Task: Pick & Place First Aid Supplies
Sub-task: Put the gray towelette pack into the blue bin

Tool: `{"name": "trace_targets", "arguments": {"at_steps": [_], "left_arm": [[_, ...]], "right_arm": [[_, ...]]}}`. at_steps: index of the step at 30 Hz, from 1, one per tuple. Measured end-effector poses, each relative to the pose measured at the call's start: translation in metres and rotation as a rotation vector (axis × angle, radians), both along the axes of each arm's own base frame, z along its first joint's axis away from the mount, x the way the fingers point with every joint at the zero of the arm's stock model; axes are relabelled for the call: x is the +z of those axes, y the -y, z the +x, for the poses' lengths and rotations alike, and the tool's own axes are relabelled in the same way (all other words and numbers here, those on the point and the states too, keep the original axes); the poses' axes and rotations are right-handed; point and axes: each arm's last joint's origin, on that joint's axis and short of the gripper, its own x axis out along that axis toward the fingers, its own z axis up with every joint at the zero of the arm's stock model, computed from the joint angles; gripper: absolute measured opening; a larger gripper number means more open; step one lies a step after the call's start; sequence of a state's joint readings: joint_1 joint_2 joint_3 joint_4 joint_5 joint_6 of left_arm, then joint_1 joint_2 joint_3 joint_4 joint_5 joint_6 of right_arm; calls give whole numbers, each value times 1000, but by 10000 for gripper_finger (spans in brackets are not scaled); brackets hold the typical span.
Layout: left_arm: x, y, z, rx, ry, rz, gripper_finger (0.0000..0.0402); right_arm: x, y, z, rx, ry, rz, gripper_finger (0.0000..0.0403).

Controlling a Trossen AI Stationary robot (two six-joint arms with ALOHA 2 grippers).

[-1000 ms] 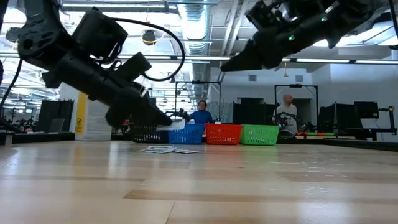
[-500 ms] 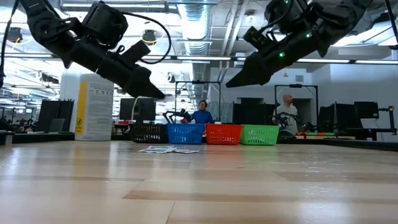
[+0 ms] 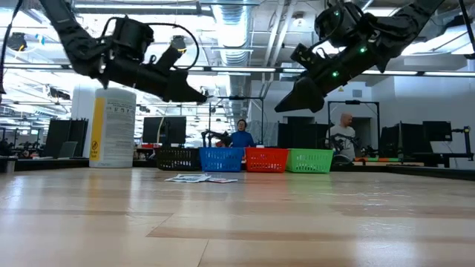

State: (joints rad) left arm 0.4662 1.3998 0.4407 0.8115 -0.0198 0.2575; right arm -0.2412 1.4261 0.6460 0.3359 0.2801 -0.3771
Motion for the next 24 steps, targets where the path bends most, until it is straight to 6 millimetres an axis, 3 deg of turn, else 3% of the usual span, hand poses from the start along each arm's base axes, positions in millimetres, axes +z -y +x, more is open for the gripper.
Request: {"name": "trace_targets", "arguments": {"at_steps": [10,15,24], "left_arm": [[-11,-51,39,-23,-47,-19,20],[-11,-72,42,23,-73,-28,20],[-7,-79,41,11,-60,-37,24]], "right_arm": [[1,35,-10,133,57,125,118],[0,46,-16,101,55,134,118],[-1,60,-24,44,47,139,118]]}}
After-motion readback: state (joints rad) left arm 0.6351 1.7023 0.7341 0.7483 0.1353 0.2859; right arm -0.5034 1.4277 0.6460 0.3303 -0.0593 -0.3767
